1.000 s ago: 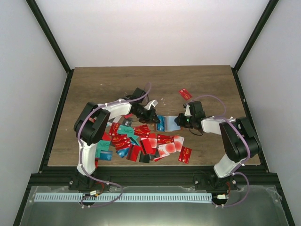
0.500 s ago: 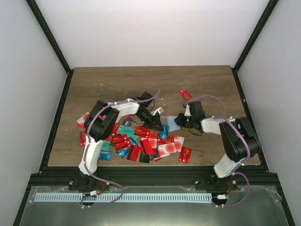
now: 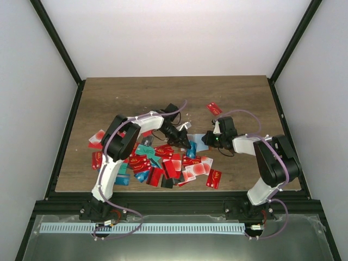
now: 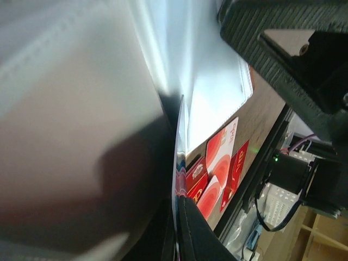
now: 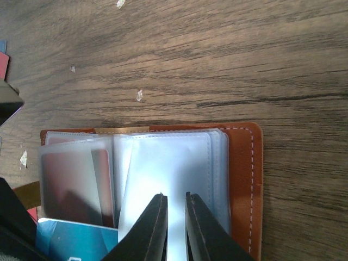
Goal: Put the credit cards into the card holder
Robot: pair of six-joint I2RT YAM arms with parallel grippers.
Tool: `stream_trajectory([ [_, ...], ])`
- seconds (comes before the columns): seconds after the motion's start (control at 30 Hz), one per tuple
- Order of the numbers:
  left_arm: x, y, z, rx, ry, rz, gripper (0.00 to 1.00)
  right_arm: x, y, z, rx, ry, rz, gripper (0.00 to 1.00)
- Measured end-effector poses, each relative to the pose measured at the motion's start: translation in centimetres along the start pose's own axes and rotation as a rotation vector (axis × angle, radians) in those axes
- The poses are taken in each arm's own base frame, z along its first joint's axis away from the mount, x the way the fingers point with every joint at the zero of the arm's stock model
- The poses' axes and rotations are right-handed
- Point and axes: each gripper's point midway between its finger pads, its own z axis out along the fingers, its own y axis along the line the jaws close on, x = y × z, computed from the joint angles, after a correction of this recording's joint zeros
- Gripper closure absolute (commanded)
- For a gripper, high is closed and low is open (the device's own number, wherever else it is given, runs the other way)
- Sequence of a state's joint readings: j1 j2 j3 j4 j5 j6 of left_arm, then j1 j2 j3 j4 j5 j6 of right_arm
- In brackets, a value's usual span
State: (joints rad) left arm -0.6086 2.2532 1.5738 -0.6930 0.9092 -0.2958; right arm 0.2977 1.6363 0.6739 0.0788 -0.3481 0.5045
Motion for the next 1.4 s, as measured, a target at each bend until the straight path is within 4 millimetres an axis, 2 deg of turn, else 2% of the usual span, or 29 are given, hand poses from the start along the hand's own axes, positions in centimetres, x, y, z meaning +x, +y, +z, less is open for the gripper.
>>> stream_trajectory([
  [0.33, -1.4, 0.0, 0.1, 0.001, -0.014, -0.024, 0.96, 0.0, 0.0, 0.0, -0.001, -0.002, -0.012, 0.87],
  [0.87, -4.7, 0.5, -1.6, 0.025, -0.128, -0.049, 0.96, 0.0, 0.1, 0.0, -0.004, 0.000, -0.017, 0.88],
  [1.4, -5.6, 1.0, -1.1, 0.036, -0.182, -0.069, 0.96, 0.0, 0.1, 0.0, -0.004, 0.000, -0.016, 0.88],
])
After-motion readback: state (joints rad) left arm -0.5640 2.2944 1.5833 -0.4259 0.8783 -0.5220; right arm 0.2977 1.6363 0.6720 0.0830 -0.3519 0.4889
